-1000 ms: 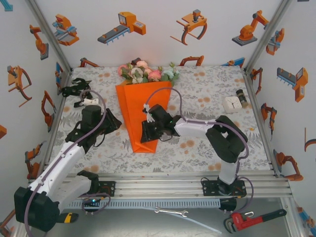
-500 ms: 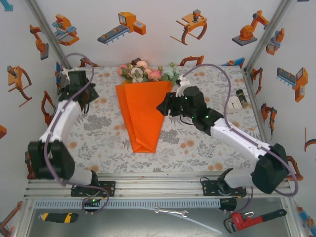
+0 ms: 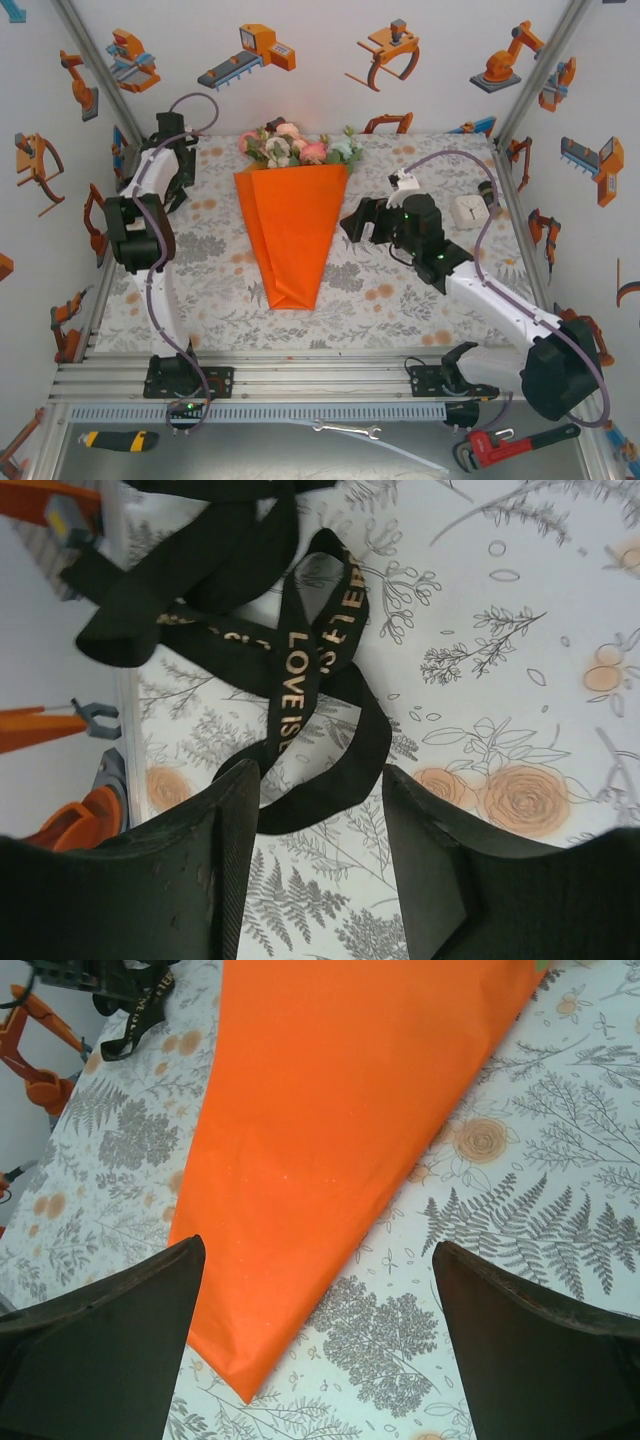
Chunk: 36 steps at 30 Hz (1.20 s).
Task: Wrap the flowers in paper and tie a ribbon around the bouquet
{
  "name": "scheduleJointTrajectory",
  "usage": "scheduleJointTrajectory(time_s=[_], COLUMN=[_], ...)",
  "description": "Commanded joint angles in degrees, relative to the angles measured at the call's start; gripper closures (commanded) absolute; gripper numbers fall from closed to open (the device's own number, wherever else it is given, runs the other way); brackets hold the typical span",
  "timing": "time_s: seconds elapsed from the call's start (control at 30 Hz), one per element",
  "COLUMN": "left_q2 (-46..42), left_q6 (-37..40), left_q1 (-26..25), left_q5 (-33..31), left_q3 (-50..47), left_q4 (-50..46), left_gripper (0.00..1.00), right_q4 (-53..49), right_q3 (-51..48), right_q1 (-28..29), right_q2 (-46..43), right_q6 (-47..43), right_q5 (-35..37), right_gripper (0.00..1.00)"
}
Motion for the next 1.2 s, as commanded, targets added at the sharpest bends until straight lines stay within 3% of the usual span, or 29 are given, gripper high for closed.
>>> scheduleJointTrajectory(time_s=[0.0, 0.17, 0.2, 0.3, 0.33, 0.43, 0.57, 0.73, 0.87, 0.93, 1.07, 1.17], left_q2=[4.0, 10.0, 10.1, 10.7, 10.6, 6.2, -9.7, -28.6, -39.2, -44.1, -52.3, -55.8], left_q6=[4.8, 2.3, 1.7, -0.7, -1.5, -6.3, -13.8, -16.6, -18.3, -22.7, -33.8, -36.2], left_q1=[0.4, 0.0, 0.0, 0.0, 0.0, -0.5, -4.2, -15.2, -26.6, -30.5, -32.3, -32.5], left_q5=[0.6, 1.7, 2.9, 3.7, 3.9, 7.9, 17.6, 21.9, 17.5, 16.2, 21.1, 25.5], left_q3=[4.8, 11.7, 12.0, 15.3, 16.9, 21.4, 20.6, 20.2, 15.4, 9.8, -4.1, -9.3], left_q4=[-5.2, -12.3, -13.0, -17.4, -19.2, -25.6, -27.2, -25.8, -18.8, -12.6, 1.8, 7.1], left_gripper=[0.47, 0.53, 0.59, 0.97, 1.00, 1.00, 1.00, 1.00, 1.00, 1.00, 1.00, 1.00], right_q4=[2.2, 1.6, 1.4, 1.0, 0.8, -0.6, -0.1, 2.3, 8.5, 10.1, 13.4, 15.7], right_q3=[1.8, 2.5, 2.5, 2.3, 2.3, 2.4, 2.8, 5.0, 5.5, 6.9, 8.1, 8.0], right_q1=[-1.1, -1.6, -1.7, -2.1, -2.2, -2.4, -2.4, -2.4, -2.4, -2.3, -2.3, -2.2], right_q2=[1.4, 2.5, 2.4, 1.1, 0.5, -1.9, -3.5, -3.1, -1.8, -0.3, 3.5, 5.9], right_q6=[-0.4, -0.3, -0.2, 0.4, 0.5, -0.1, -1.9, -6.5, -8.1, -7.4, -3.4, -2.3], right_q5=[-3.7, -5.1, -5.1, -5.3, -5.3, -3.1, 0.1, -2.0, -7.5, -10.7, -13.3, -14.7], right_gripper=[0.15, 0.15, 0.15, 0.16, 0.16, 0.16, 0.16, 0.17, 0.19, 0.19, 0.20, 0.20])
